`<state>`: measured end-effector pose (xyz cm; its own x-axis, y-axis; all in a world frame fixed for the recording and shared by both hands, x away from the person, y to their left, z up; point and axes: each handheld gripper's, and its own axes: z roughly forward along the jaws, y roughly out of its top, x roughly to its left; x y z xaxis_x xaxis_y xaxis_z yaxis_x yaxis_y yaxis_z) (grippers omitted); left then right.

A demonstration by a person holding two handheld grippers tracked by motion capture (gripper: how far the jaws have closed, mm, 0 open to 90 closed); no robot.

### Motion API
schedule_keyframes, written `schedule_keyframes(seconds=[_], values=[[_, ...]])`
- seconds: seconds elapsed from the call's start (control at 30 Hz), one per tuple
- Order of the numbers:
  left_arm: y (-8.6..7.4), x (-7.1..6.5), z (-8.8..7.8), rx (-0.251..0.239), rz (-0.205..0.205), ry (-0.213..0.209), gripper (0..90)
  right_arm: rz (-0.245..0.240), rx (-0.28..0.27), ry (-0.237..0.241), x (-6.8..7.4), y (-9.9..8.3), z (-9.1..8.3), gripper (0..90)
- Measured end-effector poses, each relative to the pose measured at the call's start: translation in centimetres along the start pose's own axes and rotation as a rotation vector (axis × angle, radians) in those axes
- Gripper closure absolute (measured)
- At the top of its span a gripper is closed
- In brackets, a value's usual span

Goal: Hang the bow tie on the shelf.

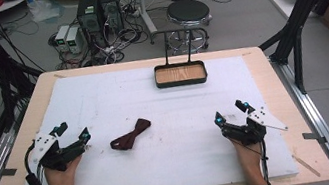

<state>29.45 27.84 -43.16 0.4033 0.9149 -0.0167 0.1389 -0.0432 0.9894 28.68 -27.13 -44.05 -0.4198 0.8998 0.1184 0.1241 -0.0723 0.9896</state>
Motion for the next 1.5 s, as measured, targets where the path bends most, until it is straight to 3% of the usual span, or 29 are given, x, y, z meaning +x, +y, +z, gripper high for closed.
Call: schedule_keyframes(seconds=[0.7,0.97,1.27,1.5], values=[[0.1,-0.2,0.0,-0.007,0.008,0.003,20.3,-0.004,0.003,0.0,0.0,0.0,0.0,11.2],[0.2,-0.6,0.1,-0.004,0.014,-0.016,20.3,-0.007,0.002,-0.002,0.0,0.0,0.0,11.2],[0.6,-2.6,0.8,-0.002,0.035,-0.101,20.0,-0.007,0.002,-0.001,0.0,0.0,0.1,11.2],[0.6,-4.6,2.1,0.046,0.063,-0.184,20.2,-0.005,0.003,-0.002,0.0,0.0,0.0,11.2]])
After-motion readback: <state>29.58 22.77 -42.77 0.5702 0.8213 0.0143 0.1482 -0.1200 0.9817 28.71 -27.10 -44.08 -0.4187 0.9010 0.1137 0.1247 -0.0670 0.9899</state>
